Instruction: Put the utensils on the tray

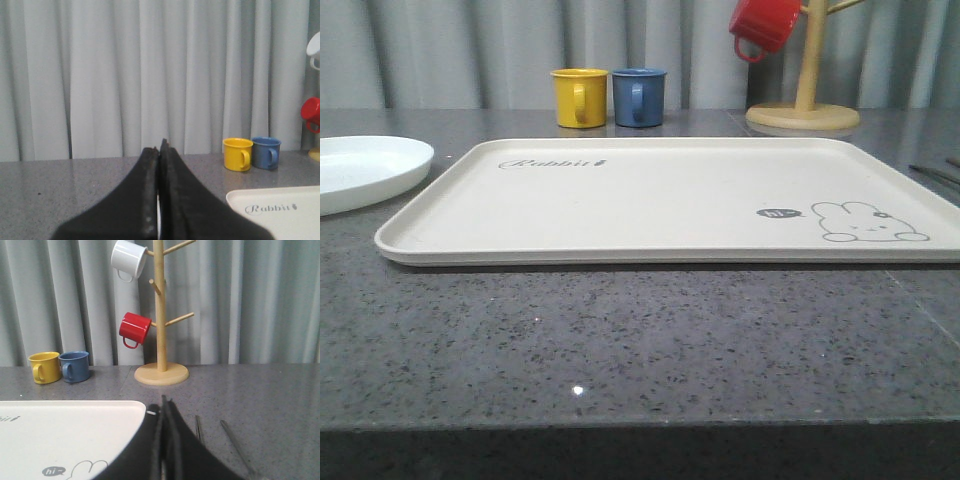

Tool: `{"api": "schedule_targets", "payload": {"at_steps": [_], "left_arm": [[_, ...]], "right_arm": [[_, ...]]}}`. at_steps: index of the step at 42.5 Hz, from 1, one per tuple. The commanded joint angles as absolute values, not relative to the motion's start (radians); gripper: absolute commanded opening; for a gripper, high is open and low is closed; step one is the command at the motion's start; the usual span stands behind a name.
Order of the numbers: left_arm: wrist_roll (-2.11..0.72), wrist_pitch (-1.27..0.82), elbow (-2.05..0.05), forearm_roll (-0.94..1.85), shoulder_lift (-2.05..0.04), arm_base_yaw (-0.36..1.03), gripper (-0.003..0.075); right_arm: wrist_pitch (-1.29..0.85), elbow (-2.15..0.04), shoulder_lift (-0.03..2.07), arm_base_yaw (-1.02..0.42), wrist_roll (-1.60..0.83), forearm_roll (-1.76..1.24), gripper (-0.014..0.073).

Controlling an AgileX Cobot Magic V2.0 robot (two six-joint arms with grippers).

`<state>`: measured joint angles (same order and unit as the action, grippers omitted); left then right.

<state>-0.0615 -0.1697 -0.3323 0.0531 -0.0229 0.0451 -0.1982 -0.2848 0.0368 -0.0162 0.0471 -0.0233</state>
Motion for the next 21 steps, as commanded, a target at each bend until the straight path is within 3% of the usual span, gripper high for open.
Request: {"api": "schedule_targets", "payload": {"at_steps": [1,10,21], "left_arm": [[-0.056,-0.213,-0.471,0.061,-0.101,0.053,-0.0020],[-0.056,-0.430,-0.687,0.061,-0.297,0.053,-0.0020],[-0.056,-0.440,-0.695,0.061,-0.440,0.053,-0.0020]], "right_arm": [[-0.210,-0.409,0.121,-0.012,0.040,0.000,-0.0068],[-0.409,-0.592,0.318,-0.012,0.040,0.000,-0.0068],[-0.490,-0.627,0.493,-0.012,0.040,0.000,-0.0068]]}}
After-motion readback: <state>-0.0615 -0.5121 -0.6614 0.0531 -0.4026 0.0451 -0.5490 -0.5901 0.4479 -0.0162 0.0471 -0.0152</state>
